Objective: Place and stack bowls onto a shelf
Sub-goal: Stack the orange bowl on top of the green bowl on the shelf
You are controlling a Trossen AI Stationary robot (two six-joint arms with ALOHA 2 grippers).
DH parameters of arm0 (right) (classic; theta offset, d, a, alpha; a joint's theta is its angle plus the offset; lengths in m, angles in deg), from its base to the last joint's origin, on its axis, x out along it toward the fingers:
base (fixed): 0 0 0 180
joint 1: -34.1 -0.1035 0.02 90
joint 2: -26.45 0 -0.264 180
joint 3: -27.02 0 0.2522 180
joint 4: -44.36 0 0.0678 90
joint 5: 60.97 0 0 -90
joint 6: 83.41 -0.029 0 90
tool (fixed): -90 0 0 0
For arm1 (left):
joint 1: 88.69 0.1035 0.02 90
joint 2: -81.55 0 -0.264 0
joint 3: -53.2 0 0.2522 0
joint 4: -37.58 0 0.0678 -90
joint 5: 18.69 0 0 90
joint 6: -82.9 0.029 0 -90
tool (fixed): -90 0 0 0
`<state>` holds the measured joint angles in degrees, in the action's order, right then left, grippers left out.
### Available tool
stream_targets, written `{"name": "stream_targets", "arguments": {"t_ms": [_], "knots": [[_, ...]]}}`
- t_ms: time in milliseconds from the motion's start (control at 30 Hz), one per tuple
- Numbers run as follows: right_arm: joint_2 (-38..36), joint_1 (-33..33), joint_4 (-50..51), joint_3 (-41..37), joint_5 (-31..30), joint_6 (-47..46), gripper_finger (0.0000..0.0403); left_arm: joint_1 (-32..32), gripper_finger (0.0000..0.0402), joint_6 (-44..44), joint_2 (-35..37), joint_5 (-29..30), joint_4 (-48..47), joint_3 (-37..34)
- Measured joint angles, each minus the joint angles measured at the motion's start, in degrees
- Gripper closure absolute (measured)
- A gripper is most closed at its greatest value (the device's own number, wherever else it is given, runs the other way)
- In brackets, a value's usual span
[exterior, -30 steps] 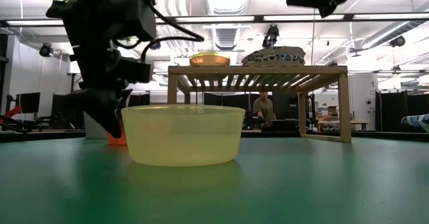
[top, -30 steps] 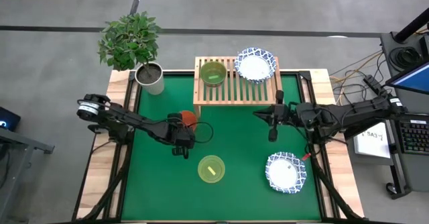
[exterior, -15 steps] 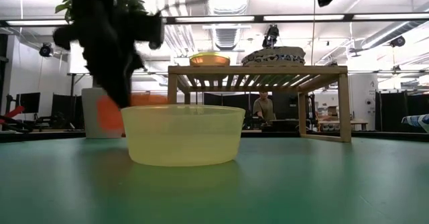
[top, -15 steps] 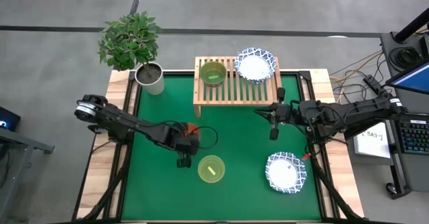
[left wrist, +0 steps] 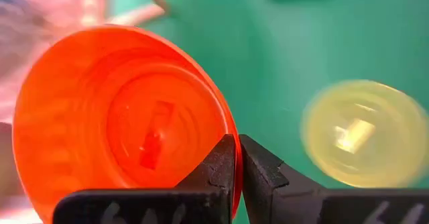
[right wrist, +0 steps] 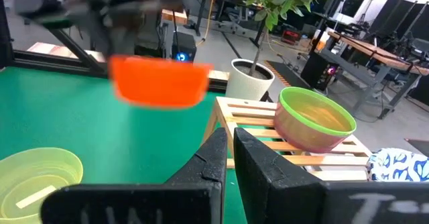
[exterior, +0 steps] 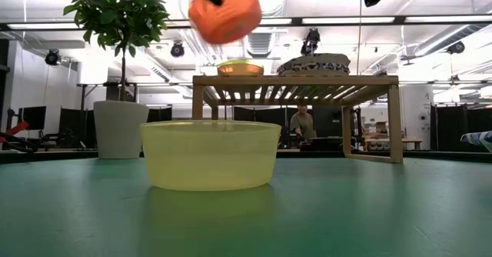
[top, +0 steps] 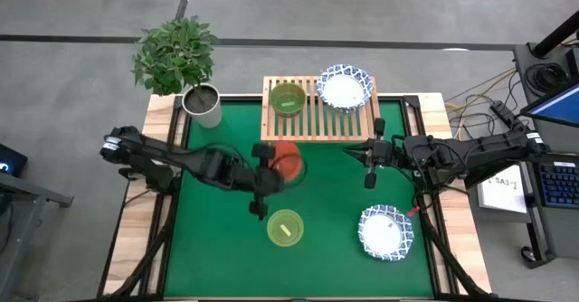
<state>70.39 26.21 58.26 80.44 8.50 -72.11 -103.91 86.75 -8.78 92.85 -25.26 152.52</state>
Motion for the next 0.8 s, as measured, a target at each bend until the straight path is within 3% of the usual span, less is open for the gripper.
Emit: {"name": "stream_targets", "arguments": {"t_ms": [167, 333, 400, 567, 800], "knots": [[0.00, 0.00, 0.02, 0.00, 0.00, -0.03, 0.0385, 6.72, 0.0401, 10.28, 0.03, 6.64, -0.27, 4.64], [0.00, -0.01, 0.27, 0.00, 0.00, 0.02, 0.0385, 18.90, 0.0402, 16.85, 0.03, 6.45, 1.68, 5.73], [0.00, -0.01, 0.41, 0.00, 0.00, 0.14, 0.0385, 24.07, 0.0402, 17.59, -0.07, 3.00, 2.78, 5.73], [0.00, 0.01, 0.48, 0.00, 0.00, 0.48, 0.0385, 32.85, 0.0402, 17.73, -1.00, -13.54, 7.78, 5.73], [0.00, 0.01, 1.12, 0.00, 0.00, 0.80, 0.0385, 35.10, 0.0402, 18.32, -2.29, -15.07, 8.80, 5.73]]}}
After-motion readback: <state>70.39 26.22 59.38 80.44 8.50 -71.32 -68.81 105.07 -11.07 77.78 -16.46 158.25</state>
